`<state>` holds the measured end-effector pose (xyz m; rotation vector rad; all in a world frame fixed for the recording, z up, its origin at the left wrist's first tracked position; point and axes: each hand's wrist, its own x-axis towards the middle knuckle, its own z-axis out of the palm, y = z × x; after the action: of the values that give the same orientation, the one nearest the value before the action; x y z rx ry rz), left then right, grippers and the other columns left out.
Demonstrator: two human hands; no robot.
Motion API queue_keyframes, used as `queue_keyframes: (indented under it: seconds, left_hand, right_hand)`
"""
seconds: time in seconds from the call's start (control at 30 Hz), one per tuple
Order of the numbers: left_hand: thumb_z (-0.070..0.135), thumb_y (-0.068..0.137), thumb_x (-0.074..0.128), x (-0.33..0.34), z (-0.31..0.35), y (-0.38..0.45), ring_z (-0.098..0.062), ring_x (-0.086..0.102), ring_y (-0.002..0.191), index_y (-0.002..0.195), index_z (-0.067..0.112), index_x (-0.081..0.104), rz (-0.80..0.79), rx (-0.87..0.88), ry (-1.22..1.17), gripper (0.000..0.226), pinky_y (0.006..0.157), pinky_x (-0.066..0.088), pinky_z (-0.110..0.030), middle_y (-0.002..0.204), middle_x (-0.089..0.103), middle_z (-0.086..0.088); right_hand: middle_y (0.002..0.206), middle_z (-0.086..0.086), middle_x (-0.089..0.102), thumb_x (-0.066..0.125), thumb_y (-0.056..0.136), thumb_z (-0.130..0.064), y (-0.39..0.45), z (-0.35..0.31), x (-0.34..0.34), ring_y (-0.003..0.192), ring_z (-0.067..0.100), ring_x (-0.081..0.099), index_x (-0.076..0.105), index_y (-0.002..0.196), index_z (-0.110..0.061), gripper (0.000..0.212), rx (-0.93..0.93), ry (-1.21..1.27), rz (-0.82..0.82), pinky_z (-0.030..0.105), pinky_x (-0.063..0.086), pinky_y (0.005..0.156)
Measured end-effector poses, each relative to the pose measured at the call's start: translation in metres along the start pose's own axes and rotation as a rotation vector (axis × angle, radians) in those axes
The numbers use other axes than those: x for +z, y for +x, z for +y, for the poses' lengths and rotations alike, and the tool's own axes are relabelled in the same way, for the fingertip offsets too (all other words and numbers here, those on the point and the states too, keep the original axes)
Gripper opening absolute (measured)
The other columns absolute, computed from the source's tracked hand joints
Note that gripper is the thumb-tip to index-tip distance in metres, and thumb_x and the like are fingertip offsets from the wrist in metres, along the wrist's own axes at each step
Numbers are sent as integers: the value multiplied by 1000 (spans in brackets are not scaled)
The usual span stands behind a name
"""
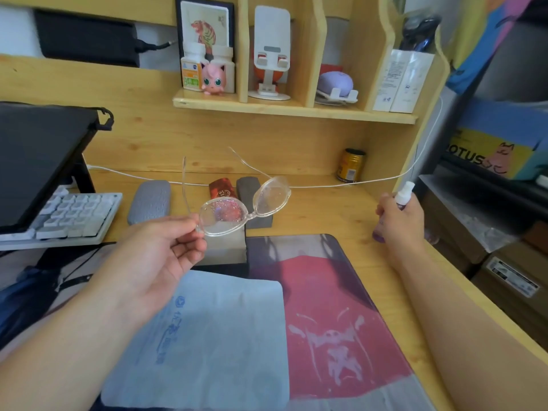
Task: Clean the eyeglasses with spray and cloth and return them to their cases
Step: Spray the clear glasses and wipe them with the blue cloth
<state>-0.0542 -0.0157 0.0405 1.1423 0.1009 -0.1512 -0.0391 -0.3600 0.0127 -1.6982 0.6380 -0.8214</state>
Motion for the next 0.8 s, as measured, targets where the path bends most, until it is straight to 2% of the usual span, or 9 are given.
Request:
queue_keyframes:
  seconds: [0.23,0.4,0.43,0.5,0.53,0.6,0.67,0.73,0.8]
  left_hand:
    - [0,97,52,-2,-2,4,-10,57,51,87,5,65,-2,44,16,16,49,51,-16,58,61,0]
    - [1,97,54,-9,-1,10,-11,59,55,91,4,65,12,84,2,13,52,52,-17,66,60,-3]
    - [1,97,54,-10,-1,10,-11,60,56,92,4,65,21,92,-2,12,53,52,-18,67,60,-4]
    - [0,97,54,-11,0,11,-12,60,57,91,5,65,41,117,-2,13,54,53,-18,68,60,-4]
    - [0,96,55,-11,0,11,-13,60,57,90,5,65,53,139,5,13,55,53,-18,68,59,-5]
    - [-1,96,56,-11,1,9,-16,59,61,88,5,67,79,209,40,15,58,52,-21,68,59,-5]
    - [-1,96,57,-11,2,7,-19,57,65,90,3,68,101,291,101,14,63,49,-26,70,59,-6]
    - [0,97,57,-13,3,7,-20,57,67,94,1,68,116,352,150,12,66,48,-29,74,60,-8]
    - [2,97,58,-14,3,9,-20,58,67,97,0,70,128,385,190,12,66,48,-30,78,62,-9]
  right_hand:
    - [99,2,57,61,99,-29,-4,0,-1,81,14,55,48,113,-25,19,45,-10,-70,26,47,63]
    - [120,0,51,68,93,-29,-17,-7,-4,92,7,55,40,142,-25,57,-43,84,36,12,51,59]
    - [126,-1,49,66,94,-32,-20,-11,-5,102,8,53,40,144,-24,57,-120,79,132,13,53,70]
    - [124,2,50,57,95,-32,-32,-22,-7,110,14,52,49,130,-21,38,-337,-45,308,33,52,92]
    - [114,3,53,55,94,-29,-40,-28,-4,103,15,54,52,117,-20,25,-447,-129,315,40,51,89]
    - [86,-3,58,57,93,-20,-64,-40,6,78,10,53,53,93,-19,4,-627,-222,62,36,49,72]
    - [68,-10,59,61,94,-21,-98,-47,22,64,5,50,58,79,-19,16,-636,-263,-427,25,41,62]
    - [71,-11,62,61,96,-33,-127,-46,38,70,4,54,63,75,-20,25,-649,-449,-780,17,36,63]
    - [81,-9,61,60,95,-45,-136,-39,48,81,4,55,67,81,-22,28,-685,-570,-883,15,37,67]
